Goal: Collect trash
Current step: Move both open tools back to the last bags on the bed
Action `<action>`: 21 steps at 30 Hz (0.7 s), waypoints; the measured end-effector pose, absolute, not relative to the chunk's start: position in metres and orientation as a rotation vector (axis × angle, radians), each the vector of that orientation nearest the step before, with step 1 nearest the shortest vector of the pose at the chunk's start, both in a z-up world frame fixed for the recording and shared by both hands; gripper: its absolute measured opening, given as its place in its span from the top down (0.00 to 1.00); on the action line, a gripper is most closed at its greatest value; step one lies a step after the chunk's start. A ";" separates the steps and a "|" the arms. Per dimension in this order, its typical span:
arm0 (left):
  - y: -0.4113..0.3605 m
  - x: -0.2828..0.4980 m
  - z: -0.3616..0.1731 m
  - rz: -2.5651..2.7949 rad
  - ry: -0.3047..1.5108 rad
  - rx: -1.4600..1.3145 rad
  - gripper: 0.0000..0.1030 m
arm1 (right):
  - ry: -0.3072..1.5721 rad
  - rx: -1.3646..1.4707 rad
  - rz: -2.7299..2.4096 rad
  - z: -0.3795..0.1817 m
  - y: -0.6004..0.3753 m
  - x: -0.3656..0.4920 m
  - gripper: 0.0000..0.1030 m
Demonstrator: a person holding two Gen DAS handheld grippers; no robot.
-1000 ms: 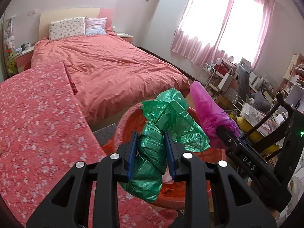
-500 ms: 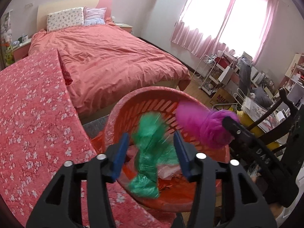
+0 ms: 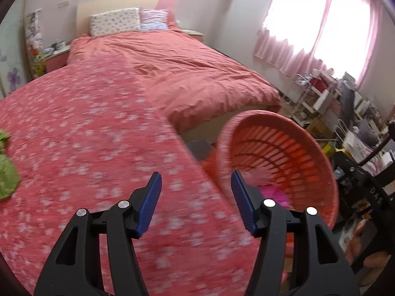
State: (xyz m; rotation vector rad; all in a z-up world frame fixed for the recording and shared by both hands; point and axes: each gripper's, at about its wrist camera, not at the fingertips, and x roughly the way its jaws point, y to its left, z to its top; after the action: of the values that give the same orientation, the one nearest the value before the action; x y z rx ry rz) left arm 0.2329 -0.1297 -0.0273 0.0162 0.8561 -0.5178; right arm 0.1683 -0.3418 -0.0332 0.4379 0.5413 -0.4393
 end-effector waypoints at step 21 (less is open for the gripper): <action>0.123 0.275 -0.021 0.038 0.793 -0.127 0.43 | 0.593 0.297 -0.276 -0.017 -0.243 0.214 0.35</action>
State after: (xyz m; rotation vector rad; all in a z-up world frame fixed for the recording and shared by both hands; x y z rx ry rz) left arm 0.2754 0.1227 -0.0209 -0.1267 0.7935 0.0383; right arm 0.2137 -0.2431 -0.0172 0.2967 0.5925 -0.2760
